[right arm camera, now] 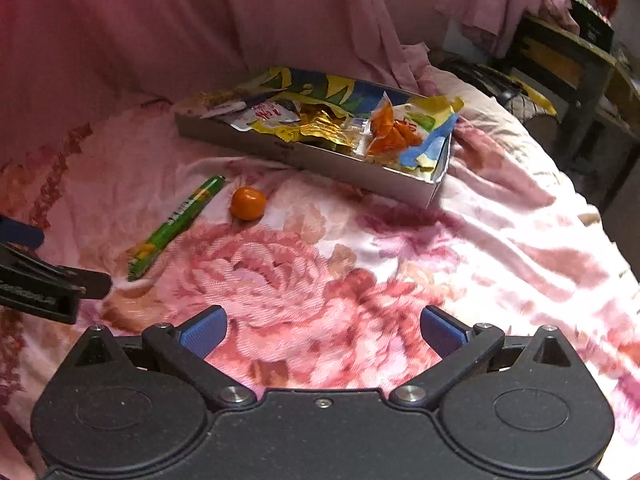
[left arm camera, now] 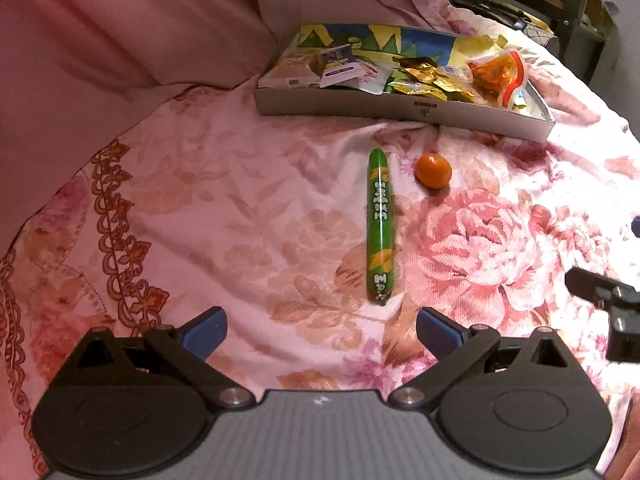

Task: Organize snacks
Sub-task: 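Grasp the green sausage stick with left gripper while right grasps the mandarin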

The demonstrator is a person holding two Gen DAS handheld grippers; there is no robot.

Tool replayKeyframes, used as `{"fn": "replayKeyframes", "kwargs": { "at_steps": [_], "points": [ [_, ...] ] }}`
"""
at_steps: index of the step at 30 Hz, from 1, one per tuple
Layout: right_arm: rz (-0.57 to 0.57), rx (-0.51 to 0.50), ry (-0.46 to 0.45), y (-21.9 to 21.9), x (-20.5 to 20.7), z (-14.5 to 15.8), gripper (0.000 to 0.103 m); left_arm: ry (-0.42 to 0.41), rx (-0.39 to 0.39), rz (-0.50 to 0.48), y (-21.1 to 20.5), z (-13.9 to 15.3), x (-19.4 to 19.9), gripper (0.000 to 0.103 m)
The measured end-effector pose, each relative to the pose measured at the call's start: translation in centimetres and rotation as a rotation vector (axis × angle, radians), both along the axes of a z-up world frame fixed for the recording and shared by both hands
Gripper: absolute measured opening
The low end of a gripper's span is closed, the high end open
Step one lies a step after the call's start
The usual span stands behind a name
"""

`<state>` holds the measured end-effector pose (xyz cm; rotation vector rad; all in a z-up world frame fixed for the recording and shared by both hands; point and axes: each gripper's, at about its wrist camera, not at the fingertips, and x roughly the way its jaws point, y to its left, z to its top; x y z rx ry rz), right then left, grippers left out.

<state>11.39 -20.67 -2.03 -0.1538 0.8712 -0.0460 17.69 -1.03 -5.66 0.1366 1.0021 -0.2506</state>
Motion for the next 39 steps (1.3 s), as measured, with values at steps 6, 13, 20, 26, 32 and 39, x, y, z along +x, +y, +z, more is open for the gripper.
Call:
{"fn": "replayKeyframes", "kwargs": {
  "at_steps": [6, 13, 20, 26, 32, 39],
  "points": [
    [0.016, -0.039, -0.003, -0.2, 1.9, -0.4, 0.102, 0.029, -0.033, 0.018, 0.3, -0.8, 1.3, 0.103],
    [0.069, -0.054, -0.047, -0.5, 4.7, -1.1, 0.102, -0.002, -0.017, -0.047, -1.0, -1.6, 1.8, 0.103],
    [0.163, 0.03, -0.132, -0.6, 7.2, -1.2, 0.102, -0.056, 0.021, -0.128, -2.7, -2.3, 2.4, 0.103],
    [0.222, 0.131, -0.131, -0.8, 9.6, -2.2, 0.101, -0.1, 0.021, -0.16, -3.5, -2.4, 3.4, 0.102],
    [0.237, 0.229, -0.074, -0.8, 11.9, -3.7, 0.095, -0.098, 0.019, -0.18, -3.7, -2.9, 4.2, 0.102],
    [0.222, 0.335, -0.02, -0.6, 13.2, -4.5, 0.087, -0.068, -0.036, -0.156, -2.8, -3.0, 4.7, 0.097]
  ]
}}
